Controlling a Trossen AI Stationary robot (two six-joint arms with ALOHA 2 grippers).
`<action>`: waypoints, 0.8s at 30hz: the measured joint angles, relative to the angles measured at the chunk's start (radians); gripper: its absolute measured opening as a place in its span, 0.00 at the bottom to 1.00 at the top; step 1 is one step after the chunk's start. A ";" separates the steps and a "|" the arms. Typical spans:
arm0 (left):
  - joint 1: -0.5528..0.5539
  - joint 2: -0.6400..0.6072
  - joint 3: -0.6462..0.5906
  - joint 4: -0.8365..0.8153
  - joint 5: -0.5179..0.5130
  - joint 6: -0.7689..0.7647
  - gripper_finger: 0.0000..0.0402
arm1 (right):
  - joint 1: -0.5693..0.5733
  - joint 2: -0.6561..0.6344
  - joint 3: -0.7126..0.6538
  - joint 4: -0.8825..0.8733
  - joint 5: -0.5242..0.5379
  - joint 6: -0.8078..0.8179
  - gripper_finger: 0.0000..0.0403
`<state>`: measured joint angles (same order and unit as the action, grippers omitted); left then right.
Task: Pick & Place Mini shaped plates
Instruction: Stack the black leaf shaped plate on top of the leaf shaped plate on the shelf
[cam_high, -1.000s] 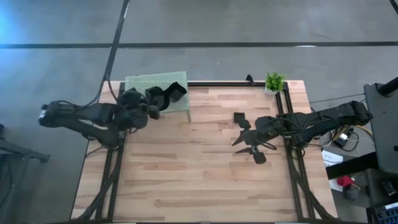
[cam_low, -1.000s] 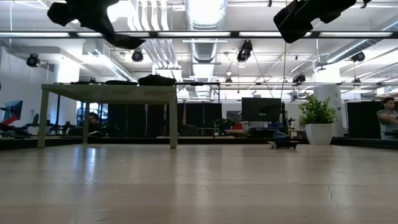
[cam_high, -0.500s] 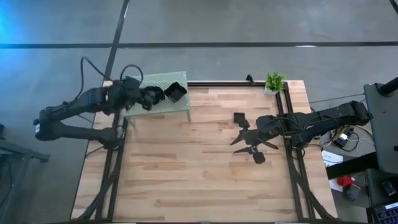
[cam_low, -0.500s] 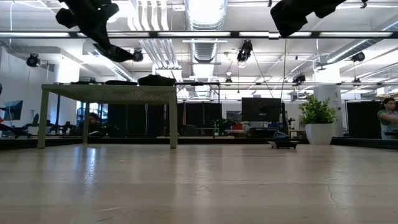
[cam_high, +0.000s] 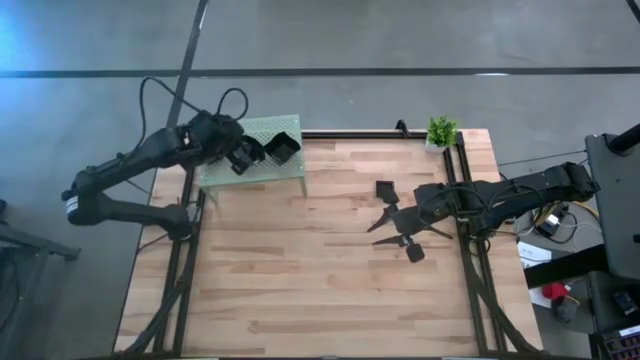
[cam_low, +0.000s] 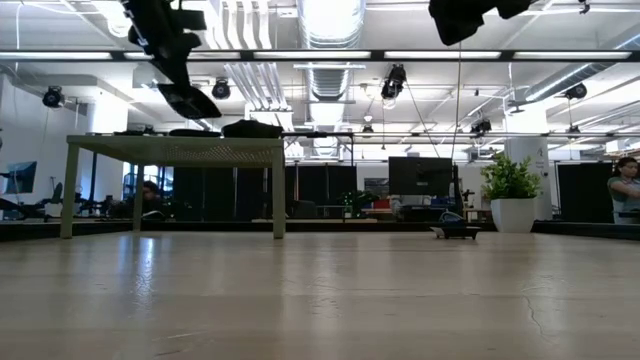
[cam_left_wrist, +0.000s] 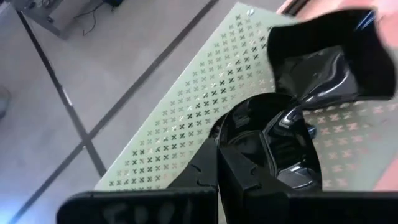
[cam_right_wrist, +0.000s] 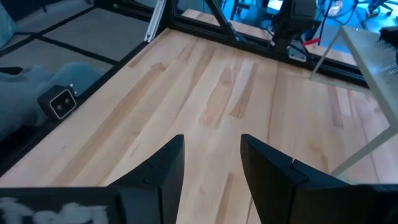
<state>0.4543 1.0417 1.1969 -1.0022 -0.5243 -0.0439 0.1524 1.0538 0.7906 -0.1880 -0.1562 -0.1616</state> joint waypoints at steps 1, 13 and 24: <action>0.004 0.008 0.000 0.000 0.000 0.013 0.00 | 0.000 0.000 0.000 0.003 0.000 0.000 0.38; 0.023 0.045 -0.006 0.006 0.037 0.055 0.00 | 0.000 0.000 0.000 0.008 0.000 0.000 0.38; 0.023 0.073 -0.006 0.007 0.026 0.089 0.02 | 0.000 0.000 0.000 0.009 0.000 0.002 0.38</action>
<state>0.4778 1.1147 1.1908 -0.9954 -0.4984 0.0451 0.1524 1.0538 0.7906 -0.1791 -0.1562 -0.1598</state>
